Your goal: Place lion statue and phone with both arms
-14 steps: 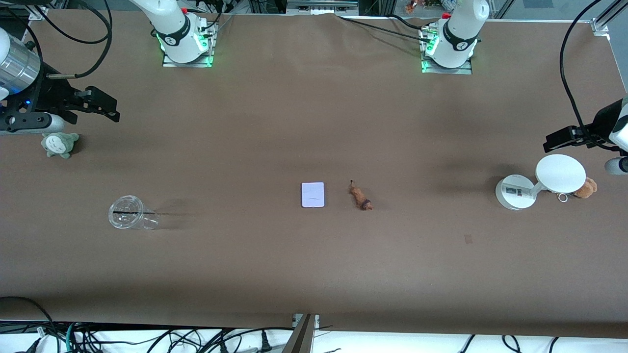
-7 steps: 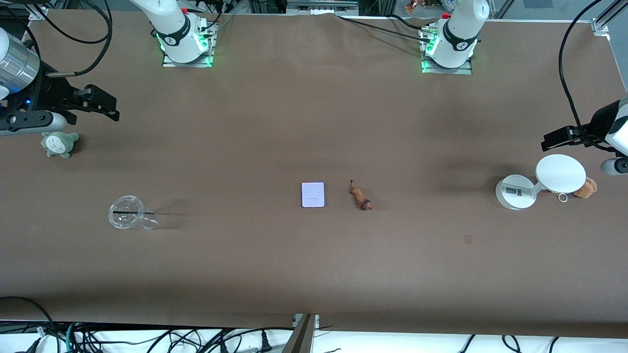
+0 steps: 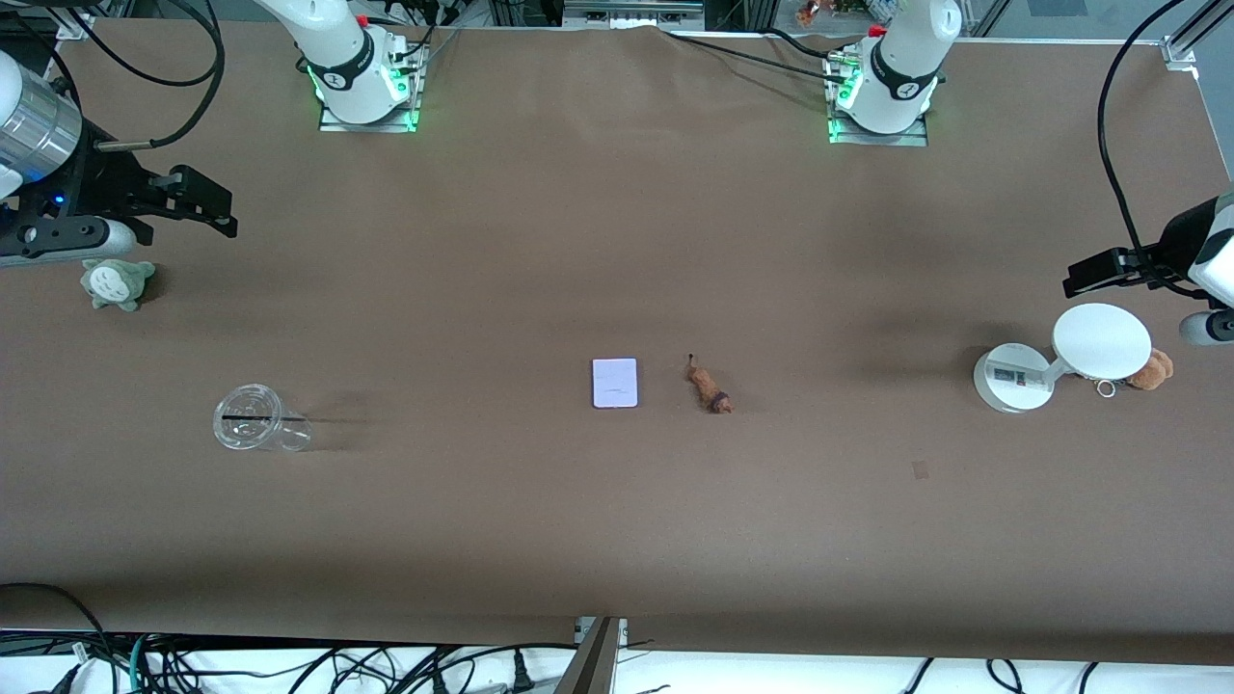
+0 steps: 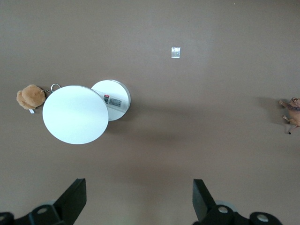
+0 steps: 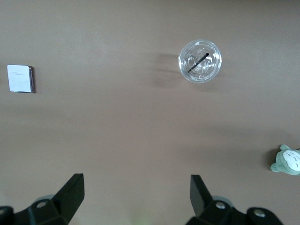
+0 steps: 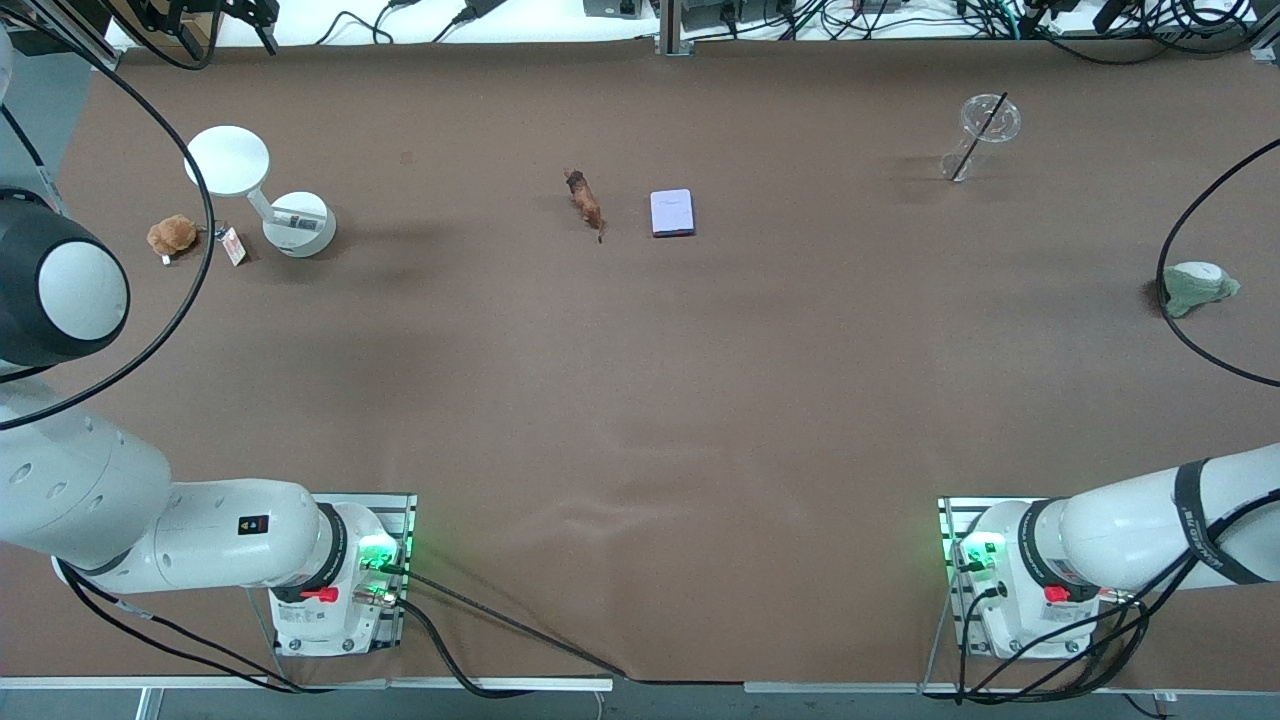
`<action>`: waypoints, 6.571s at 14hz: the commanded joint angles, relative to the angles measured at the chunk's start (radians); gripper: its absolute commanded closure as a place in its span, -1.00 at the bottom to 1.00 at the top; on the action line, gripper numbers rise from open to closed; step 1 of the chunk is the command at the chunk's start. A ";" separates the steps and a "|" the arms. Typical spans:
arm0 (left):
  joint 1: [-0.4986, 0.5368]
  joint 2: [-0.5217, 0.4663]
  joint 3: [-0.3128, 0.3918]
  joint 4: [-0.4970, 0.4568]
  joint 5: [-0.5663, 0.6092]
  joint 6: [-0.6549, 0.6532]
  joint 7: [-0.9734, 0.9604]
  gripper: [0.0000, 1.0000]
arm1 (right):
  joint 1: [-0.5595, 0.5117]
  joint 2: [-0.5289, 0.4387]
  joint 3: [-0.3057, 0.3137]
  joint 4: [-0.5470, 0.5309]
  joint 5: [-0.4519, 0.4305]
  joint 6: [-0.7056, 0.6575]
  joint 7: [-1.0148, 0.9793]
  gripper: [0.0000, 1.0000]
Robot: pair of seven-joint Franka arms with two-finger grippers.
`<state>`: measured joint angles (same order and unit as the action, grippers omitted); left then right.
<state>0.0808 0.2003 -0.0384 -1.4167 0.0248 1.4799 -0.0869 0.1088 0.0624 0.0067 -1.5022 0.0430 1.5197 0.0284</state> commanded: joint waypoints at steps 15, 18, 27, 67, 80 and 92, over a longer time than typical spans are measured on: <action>0.001 0.019 0.003 0.032 -0.026 -0.026 0.018 -1.00 | 0.000 0.005 0.010 0.014 0.012 -0.082 0.016 -1.00; -0.009 0.054 -0.006 0.035 -0.063 -0.023 0.019 -1.00 | 0.008 0.013 0.009 0.011 0.037 -0.076 0.016 -1.00; -0.222 0.229 -0.008 0.030 -0.190 0.291 -0.298 -1.00 | 0.008 0.014 0.009 0.007 0.037 -0.079 0.014 -1.00; -0.345 0.438 -0.008 -0.132 0.063 0.709 -0.497 1.00 | 0.049 0.056 0.006 -0.003 0.023 -0.020 0.019 -1.00; -0.072 0.197 -0.008 -0.703 0.064 1.069 0.038 1.00 | 0.511 0.606 0.001 0.181 -0.104 0.571 0.746 -1.00; 0.033 0.177 -0.008 -0.794 0.066 1.183 0.150 1.00 | 0.604 0.867 -0.002 0.246 -0.212 0.850 0.821 -1.00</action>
<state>0.0987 0.4030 -0.0324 -2.1800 0.0635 2.6351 0.0519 0.6955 0.8857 0.0160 -1.2924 -0.1389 2.3437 0.8170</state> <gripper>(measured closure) 0.634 0.000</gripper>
